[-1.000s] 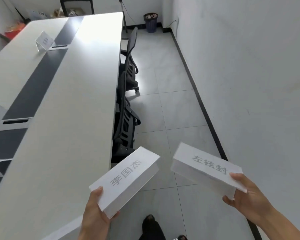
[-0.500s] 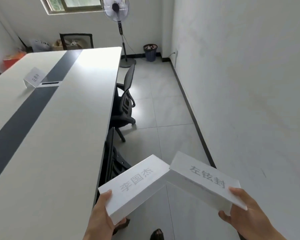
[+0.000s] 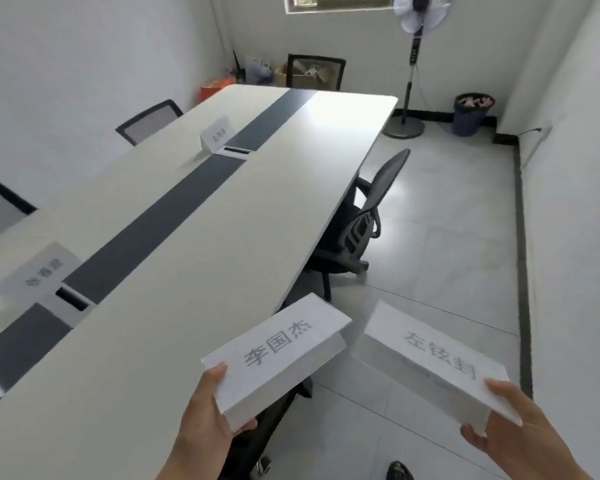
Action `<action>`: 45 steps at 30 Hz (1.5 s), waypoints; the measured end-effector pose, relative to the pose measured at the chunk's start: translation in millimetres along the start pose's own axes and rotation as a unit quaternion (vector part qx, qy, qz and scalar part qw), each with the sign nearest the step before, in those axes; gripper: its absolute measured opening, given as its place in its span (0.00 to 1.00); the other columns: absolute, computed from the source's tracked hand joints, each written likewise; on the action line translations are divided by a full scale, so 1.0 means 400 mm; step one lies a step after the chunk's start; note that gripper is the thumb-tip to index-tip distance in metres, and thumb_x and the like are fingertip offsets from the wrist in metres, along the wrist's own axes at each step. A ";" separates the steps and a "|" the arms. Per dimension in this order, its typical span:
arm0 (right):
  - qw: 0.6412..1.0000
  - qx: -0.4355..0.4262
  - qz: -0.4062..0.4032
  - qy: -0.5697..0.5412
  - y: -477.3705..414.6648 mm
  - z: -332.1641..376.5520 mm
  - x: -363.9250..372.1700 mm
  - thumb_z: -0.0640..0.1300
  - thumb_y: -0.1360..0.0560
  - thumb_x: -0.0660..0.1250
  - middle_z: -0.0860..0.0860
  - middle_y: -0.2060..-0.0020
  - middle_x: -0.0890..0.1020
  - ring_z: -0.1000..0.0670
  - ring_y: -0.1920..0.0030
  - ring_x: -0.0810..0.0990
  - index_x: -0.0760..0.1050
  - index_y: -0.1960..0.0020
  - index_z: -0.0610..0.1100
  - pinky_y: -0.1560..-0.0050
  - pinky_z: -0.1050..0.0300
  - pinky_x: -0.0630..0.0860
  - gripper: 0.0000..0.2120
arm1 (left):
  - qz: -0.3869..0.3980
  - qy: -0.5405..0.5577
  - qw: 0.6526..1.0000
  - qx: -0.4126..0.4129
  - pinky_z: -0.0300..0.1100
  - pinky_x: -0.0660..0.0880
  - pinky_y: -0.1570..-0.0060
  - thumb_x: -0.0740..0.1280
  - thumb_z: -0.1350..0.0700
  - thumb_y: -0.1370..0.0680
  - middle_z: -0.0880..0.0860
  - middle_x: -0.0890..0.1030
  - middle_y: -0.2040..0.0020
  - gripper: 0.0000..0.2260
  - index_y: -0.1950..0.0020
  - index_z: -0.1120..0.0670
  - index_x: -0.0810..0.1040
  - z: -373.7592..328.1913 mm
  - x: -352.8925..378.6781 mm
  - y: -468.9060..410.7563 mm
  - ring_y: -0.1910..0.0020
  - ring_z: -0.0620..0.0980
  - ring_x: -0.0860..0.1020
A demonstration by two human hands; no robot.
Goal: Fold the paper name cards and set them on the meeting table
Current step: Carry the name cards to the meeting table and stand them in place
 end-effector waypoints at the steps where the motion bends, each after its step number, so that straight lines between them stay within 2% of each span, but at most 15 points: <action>1: 1.000 0.006 0.014 0.016 -0.037 0.034 0.021 0.47 0.32 0.65 0.47 0.54 0.83 0.46 0.57 0.78 0.76 0.40 0.49 0.67 0.55 0.77 0.21 | -0.022 0.013 1.000 0.007 0.48 0.70 0.64 0.61 0.48 0.24 0.58 0.82 0.47 0.15 0.40 0.52 0.77 -0.007 -0.006 0.002 0.53 0.60 0.77; 4: 0.995 0.029 0.058 0.075 -0.139 0.105 0.105 0.47 0.29 0.62 0.48 0.55 0.83 0.49 0.63 0.81 0.77 0.43 0.49 0.66 0.56 0.77 0.16 | -0.083 0.047 0.995 0.031 0.49 0.70 0.63 0.59 0.48 0.22 0.55 0.83 0.49 0.13 0.42 0.50 0.78 -0.031 -0.035 0.027 0.53 0.57 0.77; 9: 0.979 0.091 0.121 0.134 -0.284 0.134 0.264 0.47 0.30 0.63 0.50 0.56 0.83 0.48 0.62 0.79 0.78 0.46 0.50 0.64 0.55 0.75 0.14 | -0.196 0.110 0.973 0.058 0.49 0.71 0.58 0.60 0.49 0.22 0.49 0.86 0.52 0.10 0.47 0.44 0.79 -0.054 -0.128 0.043 0.51 0.55 0.78; 12: 0.966 0.129 0.143 0.174 -0.352 0.104 0.354 0.50 0.41 0.73 0.49 0.56 0.83 0.49 0.64 0.80 0.79 0.46 0.50 0.65 0.55 0.76 0.23 | -0.239 0.141 0.959 0.055 0.51 0.74 0.55 0.62 0.49 0.22 0.52 0.84 0.48 0.10 0.44 0.46 0.79 -0.055 -0.220 0.020 0.48 0.56 0.78; 14: 0.953 0.154 0.156 0.208 -0.390 0.077 0.410 0.52 0.48 0.78 0.48 0.52 0.82 0.47 0.59 0.79 0.78 0.44 0.49 0.62 0.53 0.74 0.32 | -0.261 0.154 0.952 0.046 0.52 0.75 0.54 0.63 0.49 0.22 0.54 0.81 0.45 0.11 0.42 0.49 0.78 -0.059 -0.288 -0.012 0.47 0.58 0.77; 16: 0.941 0.177 0.166 0.237 -0.423 0.048 0.466 0.52 0.51 0.80 0.47 0.49 0.81 0.46 0.55 0.78 0.77 0.41 0.50 0.60 0.52 0.74 0.39 | -0.281 0.154 0.946 0.044 0.51 0.74 0.56 0.64 0.49 0.22 0.54 0.80 0.48 0.10 0.44 0.50 0.78 -0.075 -0.357 -0.060 0.50 0.57 0.77; 19: 0.931 0.195 0.160 0.262 -0.469 0.017 0.552 0.51 0.55 0.81 0.48 0.50 0.81 0.45 0.55 0.79 0.77 0.41 0.50 0.61 0.52 0.74 0.42 | -0.302 0.139 0.942 0.040 0.48 0.72 0.57 0.65 0.51 0.22 0.52 0.82 0.51 0.09 0.45 0.51 0.79 -0.120 -0.456 -0.152 0.53 0.53 0.78; 22: 0.922 0.214 0.164 0.277 -0.510 -0.005 0.644 0.50 0.57 0.82 0.48 0.50 0.82 0.45 0.55 0.80 0.78 0.42 0.50 0.61 0.51 0.73 0.42 | -0.299 0.130 0.944 0.043 0.47 0.74 0.56 0.66 0.55 0.23 0.56 0.82 0.47 0.10 0.42 0.55 0.78 -0.167 -0.561 -0.258 0.51 0.55 0.78; 24: 0.916 0.213 0.169 0.295 -0.539 -0.019 0.710 0.50 0.57 0.82 0.48 0.51 0.82 0.45 0.55 0.80 0.78 0.43 0.50 0.60 0.51 0.73 0.42 | -0.295 0.114 0.948 0.045 0.46 0.74 0.56 0.67 0.57 0.23 0.58 0.82 0.47 0.07 0.46 0.55 0.79 -0.200 -0.632 -0.328 0.53 0.55 0.79; 27: 0.913 0.202 0.155 0.319 -0.591 -0.043 0.786 0.51 0.56 0.82 0.48 0.53 0.83 0.47 0.59 0.82 0.77 0.43 0.50 0.61 0.53 0.74 0.41 | -0.298 0.088 0.950 0.040 0.43 0.74 0.57 0.69 0.60 0.25 0.56 0.83 0.51 0.03 0.52 0.54 0.79 -0.242 -0.720 -0.416 0.56 0.53 0.80; 32: 0.904 0.215 0.147 0.338 -0.654 -0.104 0.878 0.52 0.55 0.82 0.46 0.53 0.82 0.47 0.61 0.81 0.77 0.42 0.48 0.61 0.52 0.73 0.42 | -0.295 0.036 0.953 0.065 0.46 0.73 0.44 0.71 0.64 0.27 0.55 0.83 0.51 0.07 0.53 0.53 0.80 -0.279 -0.828 -0.504 0.52 0.55 0.80; 37: 0.896 0.218 0.136 0.362 -0.721 -0.161 0.950 0.52 0.56 0.82 0.47 0.53 0.82 0.49 0.62 0.80 0.77 0.43 0.48 0.63 0.55 0.75 0.42 | -0.296 -0.011 0.952 0.073 0.41 0.72 0.47 0.70 0.68 0.27 0.51 0.82 0.53 0.10 0.52 0.54 0.79 -0.293 -0.911 -0.546 0.51 0.51 0.79; 40: 0.895 0.210 0.123 0.374 -0.750 -0.192 0.988 0.51 0.57 0.82 0.47 0.57 0.82 0.48 0.62 0.79 0.78 0.45 0.46 0.65 0.55 0.75 0.41 | -0.309 -0.070 0.947 0.059 0.38 0.74 0.54 0.72 0.69 0.29 0.52 0.82 0.56 0.12 0.50 0.57 0.80 -0.285 -0.958 -0.566 0.58 0.47 0.79; 43: 0.892 0.207 0.111 0.387 -0.763 -0.219 1.016 0.48 0.47 0.78 0.46 0.54 0.81 0.48 0.62 0.79 0.77 0.43 0.45 0.67 0.55 0.76 0.33 | -0.334 -0.201 0.920 0.024 0.40 0.72 0.58 0.76 0.66 0.32 0.53 0.79 0.62 0.19 0.43 0.58 0.81 -0.275 -1.010 -0.590 0.66 0.49 0.74; 45: 0.894 0.202 0.105 0.385 -0.765 -0.230 1.029 0.45 0.40 0.73 0.46 0.55 0.80 0.48 0.62 0.78 0.77 0.43 0.45 0.68 0.57 0.76 0.25 | -0.343 -0.273 0.899 0.012 0.41 0.71 0.55 0.76 0.65 0.33 0.55 0.81 0.57 0.20 0.42 0.57 0.81 -0.276 -1.031 -0.602 0.63 0.51 0.75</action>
Point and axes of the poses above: each hand's wrist, its own y-axis away from the middle knuckle, its own x-axis out of the palm, z = x × y, the point moved 6 cm from there along -y, towards the middle knuckle
